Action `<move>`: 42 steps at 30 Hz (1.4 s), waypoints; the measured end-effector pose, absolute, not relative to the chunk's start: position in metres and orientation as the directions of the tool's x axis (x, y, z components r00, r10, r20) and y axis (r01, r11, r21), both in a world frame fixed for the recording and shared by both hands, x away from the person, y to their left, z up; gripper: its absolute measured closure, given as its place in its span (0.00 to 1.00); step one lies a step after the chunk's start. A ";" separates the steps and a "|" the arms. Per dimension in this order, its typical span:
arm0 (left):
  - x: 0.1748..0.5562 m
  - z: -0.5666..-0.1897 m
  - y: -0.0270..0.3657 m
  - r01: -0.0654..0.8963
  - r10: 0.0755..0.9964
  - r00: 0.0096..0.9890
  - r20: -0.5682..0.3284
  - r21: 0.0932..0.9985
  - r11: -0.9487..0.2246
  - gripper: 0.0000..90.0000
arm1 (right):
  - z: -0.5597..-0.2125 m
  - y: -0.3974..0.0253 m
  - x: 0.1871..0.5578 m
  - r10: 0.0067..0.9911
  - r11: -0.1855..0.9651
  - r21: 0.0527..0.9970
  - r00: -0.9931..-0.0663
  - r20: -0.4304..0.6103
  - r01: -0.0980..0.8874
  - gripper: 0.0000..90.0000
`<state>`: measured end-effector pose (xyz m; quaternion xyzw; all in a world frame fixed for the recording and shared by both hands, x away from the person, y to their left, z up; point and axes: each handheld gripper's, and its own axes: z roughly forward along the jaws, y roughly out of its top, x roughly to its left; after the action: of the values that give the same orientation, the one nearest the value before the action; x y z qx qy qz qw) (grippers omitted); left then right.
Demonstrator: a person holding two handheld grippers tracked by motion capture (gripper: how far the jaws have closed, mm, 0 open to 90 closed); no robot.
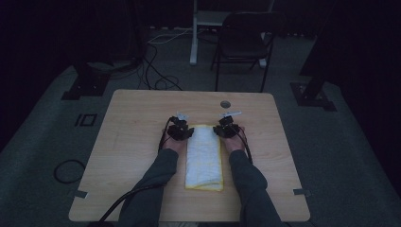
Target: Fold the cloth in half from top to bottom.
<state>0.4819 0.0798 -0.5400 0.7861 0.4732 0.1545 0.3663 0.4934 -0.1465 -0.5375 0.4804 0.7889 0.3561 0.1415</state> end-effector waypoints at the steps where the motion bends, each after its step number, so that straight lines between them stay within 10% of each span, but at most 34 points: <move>1: 0.482 -0.540 0.079 0.635 0.858 0.502 -0.106 0.719 -0.282 0.81 | -0.538 -0.146 0.493 0.860 0.276 0.697 -0.494 0.128 0.661 0.91; 8: 0.484 -0.536 0.077 0.674 0.862 0.485 -0.146 0.691 -0.263 0.96 | -0.538 -0.148 0.493 0.859 0.264 0.702 -0.493 0.141 0.661 0.94; 42: 0.475 -0.486 0.086 0.572 0.804 0.568 -0.177 0.788 -0.230 0.97 | -0.498 -0.161 0.479 0.842 0.236 0.800 -0.527 0.115 0.551 0.95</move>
<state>0.4749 0.0864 -0.4861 0.7727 0.4450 0.1344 0.4322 0.4792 -0.1611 -0.4984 0.4542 0.7668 0.4190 0.1735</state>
